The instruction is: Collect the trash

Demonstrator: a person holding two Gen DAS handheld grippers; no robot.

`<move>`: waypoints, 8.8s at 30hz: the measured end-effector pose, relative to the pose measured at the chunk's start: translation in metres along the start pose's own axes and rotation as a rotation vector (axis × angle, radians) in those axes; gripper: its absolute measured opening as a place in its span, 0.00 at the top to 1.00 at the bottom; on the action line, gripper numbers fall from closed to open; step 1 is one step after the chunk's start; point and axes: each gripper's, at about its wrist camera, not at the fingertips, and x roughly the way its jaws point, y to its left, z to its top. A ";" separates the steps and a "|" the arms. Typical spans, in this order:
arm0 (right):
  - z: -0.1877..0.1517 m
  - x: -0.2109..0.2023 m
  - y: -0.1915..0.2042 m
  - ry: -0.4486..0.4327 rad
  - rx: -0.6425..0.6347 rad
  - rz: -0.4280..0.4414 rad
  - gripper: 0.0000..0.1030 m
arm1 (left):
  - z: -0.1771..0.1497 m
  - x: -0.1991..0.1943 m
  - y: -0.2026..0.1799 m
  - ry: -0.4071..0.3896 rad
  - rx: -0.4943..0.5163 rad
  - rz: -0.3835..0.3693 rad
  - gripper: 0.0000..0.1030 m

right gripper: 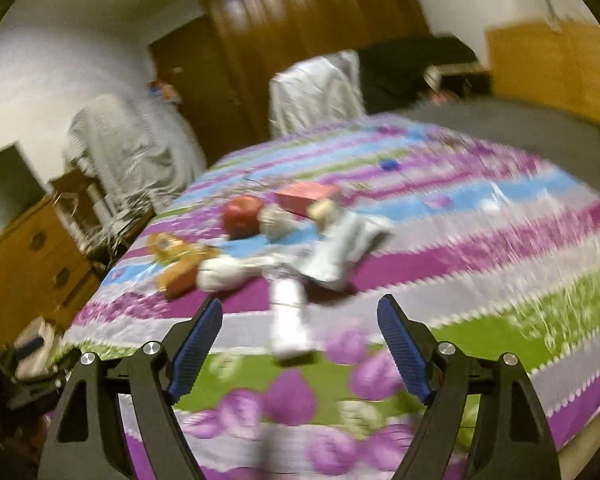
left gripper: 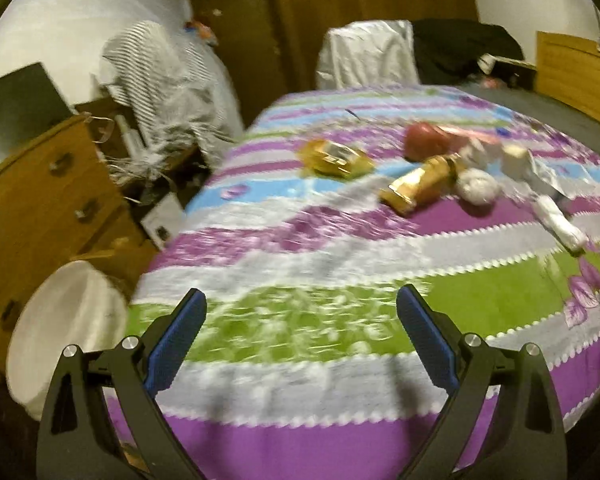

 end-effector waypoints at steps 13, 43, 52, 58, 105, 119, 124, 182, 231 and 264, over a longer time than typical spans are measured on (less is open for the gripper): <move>0.064 0.110 -0.024 0.219 0.258 0.073 0.17 | 0.071 0.083 -0.041 0.007 0.312 -0.341 0.10; 0.076 0.053 0.049 0.219 -0.026 0.221 0.55 | 0.046 0.048 0.041 0.156 0.045 -0.224 0.67; -0.015 0.061 0.142 0.445 -0.272 0.299 0.53 | -0.001 0.036 0.064 0.268 -0.133 -0.087 0.61; -0.032 0.076 0.145 0.433 -0.296 0.218 0.33 | -0.012 0.039 0.057 0.232 -0.125 -0.068 0.40; -0.022 0.005 0.294 0.363 -0.412 0.437 0.57 | 0.003 -0.069 0.152 0.040 -0.292 0.249 0.60; -0.021 0.035 0.515 0.470 -0.643 0.631 0.57 | -0.006 -0.071 0.286 0.076 -0.403 0.431 0.59; -0.033 0.055 0.565 0.509 -0.685 0.645 0.57 | -0.017 -0.065 0.317 0.111 -0.437 0.449 0.59; -0.051 0.087 0.609 0.485 -0.784 0.609 0.28 | -0.051 -0.029 0.365 0.179 -0.550 0.387 0.22; 0.005 -0.032 0.162 -0.294 -0.426 -0.005 0.05 | 0.001 -0.059 0.064 -0.067 -0.228 0.247 0.10; 0.003 0.103 0.013 0.278 -0.139 0.114 0.55 | 0.104 0.125 -0.140 0.132 0.286 -0.617 0.41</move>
